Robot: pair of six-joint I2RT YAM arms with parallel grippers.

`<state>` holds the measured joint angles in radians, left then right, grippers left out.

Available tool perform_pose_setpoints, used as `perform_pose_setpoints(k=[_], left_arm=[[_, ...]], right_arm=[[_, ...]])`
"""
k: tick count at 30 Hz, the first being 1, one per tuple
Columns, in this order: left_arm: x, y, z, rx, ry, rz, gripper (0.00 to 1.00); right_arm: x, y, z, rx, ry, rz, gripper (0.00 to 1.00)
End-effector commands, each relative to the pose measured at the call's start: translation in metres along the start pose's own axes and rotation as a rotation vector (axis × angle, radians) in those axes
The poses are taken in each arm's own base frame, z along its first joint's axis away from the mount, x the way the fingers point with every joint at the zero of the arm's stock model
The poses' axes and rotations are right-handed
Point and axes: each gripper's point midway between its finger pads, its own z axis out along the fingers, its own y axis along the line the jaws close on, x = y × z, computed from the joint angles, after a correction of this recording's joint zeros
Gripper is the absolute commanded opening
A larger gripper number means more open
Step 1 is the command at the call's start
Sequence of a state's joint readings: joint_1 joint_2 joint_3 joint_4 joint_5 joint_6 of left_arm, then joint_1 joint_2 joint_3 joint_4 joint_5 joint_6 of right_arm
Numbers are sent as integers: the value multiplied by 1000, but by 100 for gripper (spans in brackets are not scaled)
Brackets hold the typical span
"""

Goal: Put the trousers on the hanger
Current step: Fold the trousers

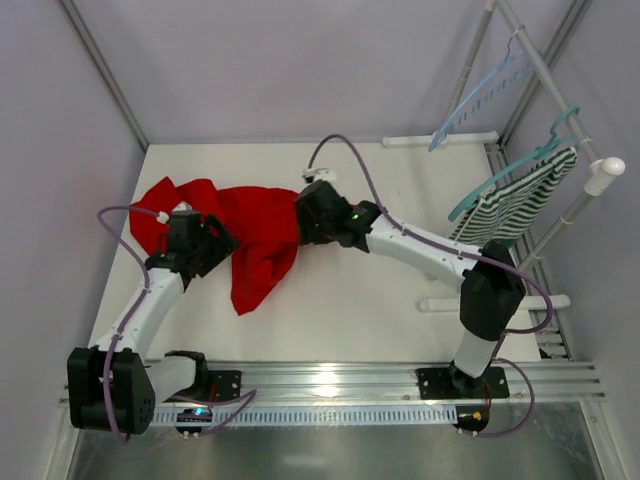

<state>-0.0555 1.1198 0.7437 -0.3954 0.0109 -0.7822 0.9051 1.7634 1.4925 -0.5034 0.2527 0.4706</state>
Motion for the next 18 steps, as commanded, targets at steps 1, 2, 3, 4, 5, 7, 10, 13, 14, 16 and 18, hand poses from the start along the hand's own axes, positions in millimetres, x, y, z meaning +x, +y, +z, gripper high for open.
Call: perform_pose_setpoints(k=[1,2,3,4,5,7,10,13,14,16,18], left_arm=[[24,-19,3,67,24,13,79],[29,-11,6,28,19,25,80],[31,-9,7,20,24,28,81],[35,-5,10,5,36,27,82],[38,-3,11,-1,46,26,82],[39,-6,11,13,50,23,83],[47,-17,8,88,73,6,83],[41,-28,-2,129,41,55,84],[40,-28,-6,124,36,76,84],[28,-33,-12,111,3,115,84],[26,-34,-16,104,4,122,84]], right_arm=[[-14,-78,5,204,-16,371,60],[-6,-90,10,232,11,412,60],[-3,-95,15,242,16,448,61],[0,-104,21,259,18,497,61],[1,-108,27,266,17,523,61],[1,-114,35,284,19,550,61],[0,-129,46,330,20,614,64],[-2,-136,59,325,28,656,65],[-1,-137,62,323,36,655,66],[-1,-139,69,328,39,637,65],[5,-142,78,342,53,619,65]])
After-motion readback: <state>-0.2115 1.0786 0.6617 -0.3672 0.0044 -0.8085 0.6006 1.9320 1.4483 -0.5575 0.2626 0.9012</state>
